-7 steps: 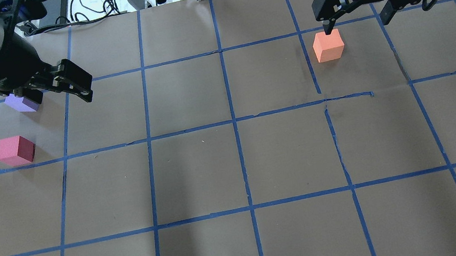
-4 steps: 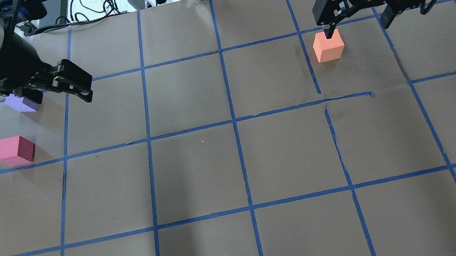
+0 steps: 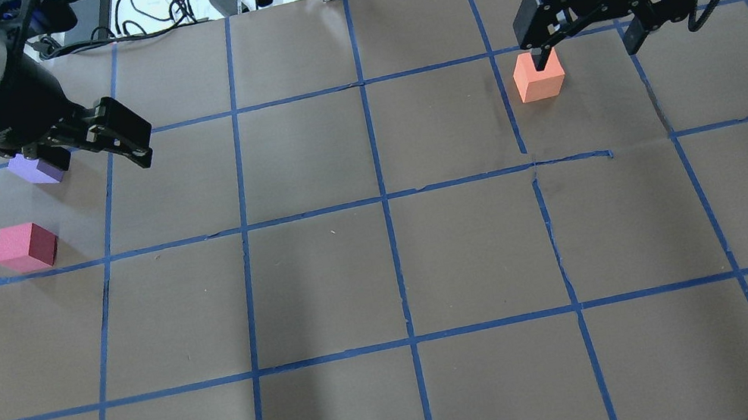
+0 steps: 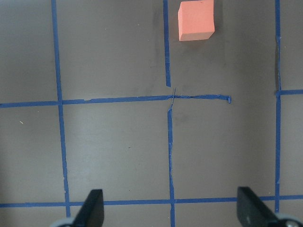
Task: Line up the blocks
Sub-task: 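Lower the right gripper over the orange cube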
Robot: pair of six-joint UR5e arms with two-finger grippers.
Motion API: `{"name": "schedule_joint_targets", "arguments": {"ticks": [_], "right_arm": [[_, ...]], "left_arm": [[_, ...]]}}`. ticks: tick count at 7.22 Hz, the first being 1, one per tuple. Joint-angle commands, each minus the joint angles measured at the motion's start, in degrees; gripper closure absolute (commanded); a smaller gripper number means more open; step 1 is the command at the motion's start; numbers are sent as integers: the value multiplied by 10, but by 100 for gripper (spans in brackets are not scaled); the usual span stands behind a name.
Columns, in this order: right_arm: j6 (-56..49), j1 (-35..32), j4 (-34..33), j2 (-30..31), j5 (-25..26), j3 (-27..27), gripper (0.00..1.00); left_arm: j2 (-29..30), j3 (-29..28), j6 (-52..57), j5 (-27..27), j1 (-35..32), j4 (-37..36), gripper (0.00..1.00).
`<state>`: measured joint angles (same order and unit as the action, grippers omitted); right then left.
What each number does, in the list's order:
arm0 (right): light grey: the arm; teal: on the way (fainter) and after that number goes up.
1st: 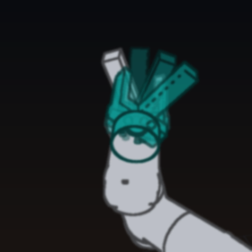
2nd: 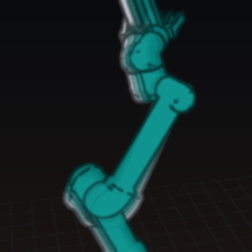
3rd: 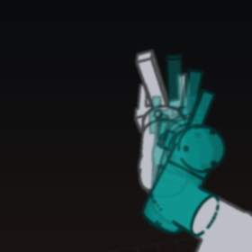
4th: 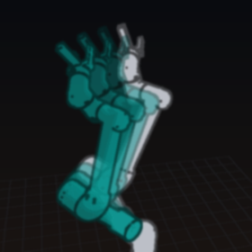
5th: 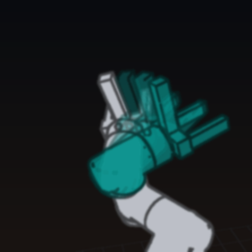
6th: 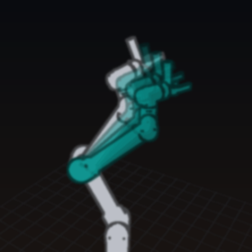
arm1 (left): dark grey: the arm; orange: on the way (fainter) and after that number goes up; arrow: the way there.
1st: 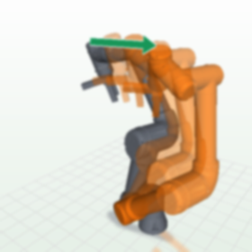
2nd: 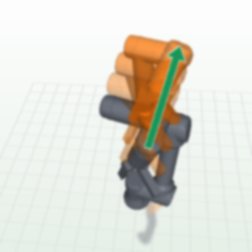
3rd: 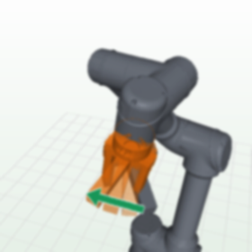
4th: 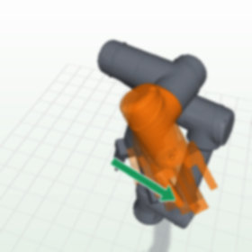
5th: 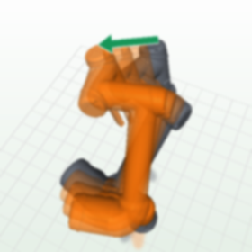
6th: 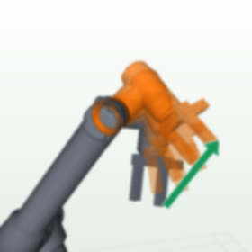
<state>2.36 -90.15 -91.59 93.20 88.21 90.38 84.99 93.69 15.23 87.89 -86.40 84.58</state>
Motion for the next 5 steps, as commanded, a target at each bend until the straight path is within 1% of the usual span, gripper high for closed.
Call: {"name": "schedule_joint_targets", "arguments": {"ticks": [1,2,4,5], "right_arm": [[3,1,0,-1,2,4,0],[2,2,-1,-2,8,5,0],[2,3,-3,-12,51,15,0],[3,6,-4,-14,52,24,0]], "left_arm": [[0,0,0,0,0,0,0],[0,0,1,-1,0,0,0],[0,0,0,0,3,0,0],[0,0,0,-1,4,-1,0]]}}
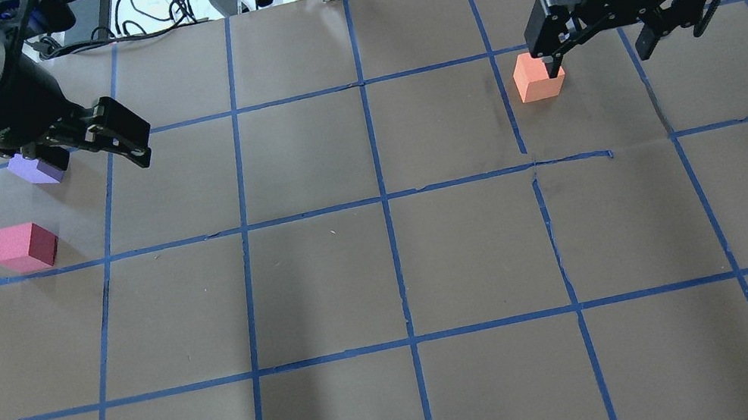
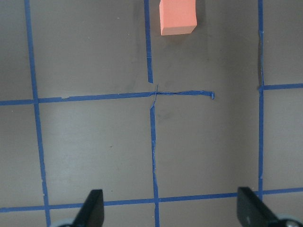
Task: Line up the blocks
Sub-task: 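Lower the right gripper over the orange cube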
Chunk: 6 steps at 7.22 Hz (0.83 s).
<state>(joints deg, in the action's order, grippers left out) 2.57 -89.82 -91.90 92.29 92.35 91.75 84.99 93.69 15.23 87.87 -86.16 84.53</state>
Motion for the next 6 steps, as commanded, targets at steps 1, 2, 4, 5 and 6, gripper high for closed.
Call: {"name": "schedule_joint_targets", "arguments": {"ticks": [1,2,4,5,6], "right_arm": [[-5,5,-7,-7,11,13,0],[-7,8,-11,-24,11,13,0],[-13,11,-98,-78,8,10,0],[-41,15,-152,-120,8,10,0],[-46,17,-195,-156,6,10,0]], "left_arm": [[0,0,0,-1,1,-1,0],[0,0,-1,-1,-1,0,0],[0,0,0,0,-1,0,0],[0,0,0,0,-1,0,0],[-1,0,0,0,0,0,0]]}}
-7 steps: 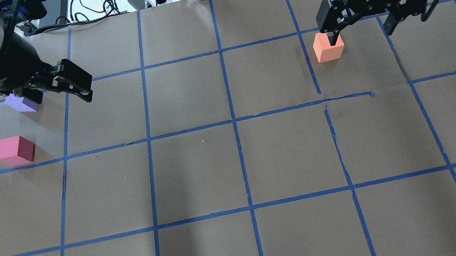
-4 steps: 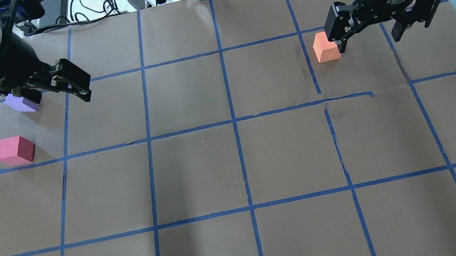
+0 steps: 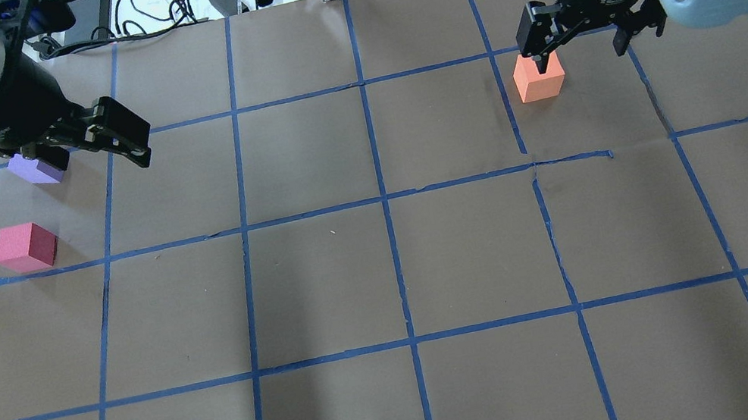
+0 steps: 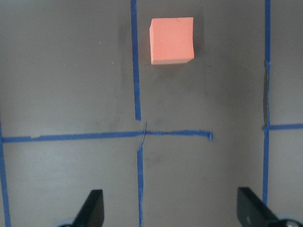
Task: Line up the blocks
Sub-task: 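Close the right gripper on the orange cube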
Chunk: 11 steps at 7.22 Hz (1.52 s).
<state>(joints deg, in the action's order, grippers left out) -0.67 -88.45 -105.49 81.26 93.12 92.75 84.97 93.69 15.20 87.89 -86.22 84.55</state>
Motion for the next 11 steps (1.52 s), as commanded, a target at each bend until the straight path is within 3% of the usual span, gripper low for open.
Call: {"name": "schedule_joint_targets", "arguments": {"ticks": [1,2,4,7,11], "right_arm": [[-15,7,-115,-74,-5,0,0],[-27,17,-163,-109,-8,-2,0],[-40,40,-183,-161,-13,-11,0],[-31,41,-240,-209,-42,-14,0],[-29,41,-262,-246,-44,-14,0]], "left_arm": [[0,0,0,0,0,0,0],[0,0,0,0,0,0,0],[0,0,0,0,1,0,0],[-1,0,0,0,0,0,0],[0,0,0,0,0,1,0]]}}
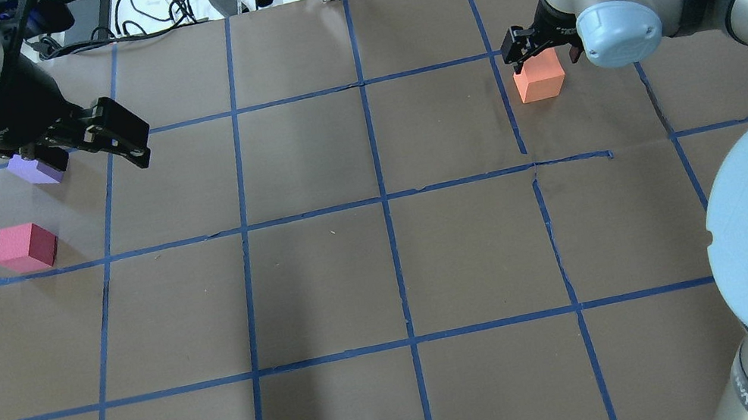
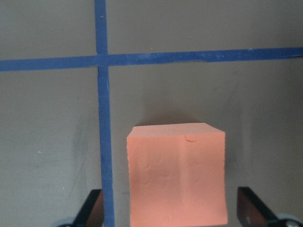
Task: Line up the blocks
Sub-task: 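Carry the orange cube with the right gripper toward the table center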
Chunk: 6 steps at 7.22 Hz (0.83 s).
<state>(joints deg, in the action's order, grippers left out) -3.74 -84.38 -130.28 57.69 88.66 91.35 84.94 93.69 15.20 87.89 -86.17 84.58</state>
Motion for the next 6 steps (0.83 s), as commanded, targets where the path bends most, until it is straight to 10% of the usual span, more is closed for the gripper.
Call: {"name": "schedule_joint_targets", "arguments": {"ticks": [1,4,6], "right_arm": [[-2,0,-18,-14,0,-3,0],[0,2,-19,-21,1,-10,100],[21,-3,-10,-12,-1,-27,100]], "left_arm": [[0,0,0,0,0,0,0],[0,0,1,0,0,1,0],[0,0,1,0,0,1,0]]}}
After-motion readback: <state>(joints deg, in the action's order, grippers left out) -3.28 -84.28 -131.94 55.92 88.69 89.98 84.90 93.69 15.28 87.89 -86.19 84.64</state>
